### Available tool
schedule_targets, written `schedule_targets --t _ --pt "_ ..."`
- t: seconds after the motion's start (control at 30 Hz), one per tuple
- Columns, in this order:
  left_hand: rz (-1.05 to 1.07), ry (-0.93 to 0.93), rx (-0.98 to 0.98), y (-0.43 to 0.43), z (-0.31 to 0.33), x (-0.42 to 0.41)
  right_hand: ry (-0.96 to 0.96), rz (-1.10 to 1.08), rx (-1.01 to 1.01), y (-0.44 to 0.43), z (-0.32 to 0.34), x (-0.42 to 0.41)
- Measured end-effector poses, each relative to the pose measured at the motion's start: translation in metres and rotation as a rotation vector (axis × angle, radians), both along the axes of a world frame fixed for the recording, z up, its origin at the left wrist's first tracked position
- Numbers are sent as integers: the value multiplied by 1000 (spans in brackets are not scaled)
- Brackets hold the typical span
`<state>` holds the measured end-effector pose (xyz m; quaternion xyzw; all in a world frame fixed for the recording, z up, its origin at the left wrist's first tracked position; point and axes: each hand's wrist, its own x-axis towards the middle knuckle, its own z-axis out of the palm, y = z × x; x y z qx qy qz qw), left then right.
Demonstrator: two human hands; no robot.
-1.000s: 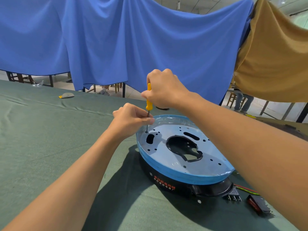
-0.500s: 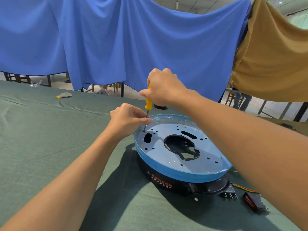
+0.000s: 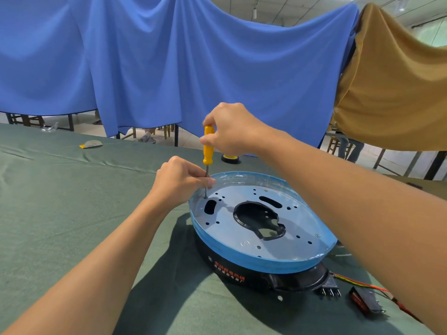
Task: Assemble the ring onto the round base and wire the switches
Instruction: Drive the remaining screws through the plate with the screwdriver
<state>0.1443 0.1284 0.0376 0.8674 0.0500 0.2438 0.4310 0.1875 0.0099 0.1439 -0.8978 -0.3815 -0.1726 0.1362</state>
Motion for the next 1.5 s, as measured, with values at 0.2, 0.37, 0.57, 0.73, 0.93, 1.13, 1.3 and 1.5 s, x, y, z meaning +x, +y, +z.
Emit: schedule_targets --t 0.2,0.37,0.57,0.73,0.93,1.13,1.3,1.5 --pt "-74 41 62 0 1 0 11 -25 59 1 -2 2" --pt "22 -60 32 -2 0 1 9 -99 -49 0 5 3" --pt "-94 13 20 4 3 -2 20 17 24 4 4 0" --pt "-69 -26 8 1 0 -2 -10 -98 -60 6 6 1" --pt "-154 63 20 6 0 2 -4 50 -54 8 10 0" --pt "-40 -54 -41 3 0 1 -34 -100 -19 10 4 2" --pt "-108 18 10 6 3 0 22 29 -51 8 8 0" --pt "-55 -44 -32 0 0 -1 -10 -109 -39 7 1 -1"
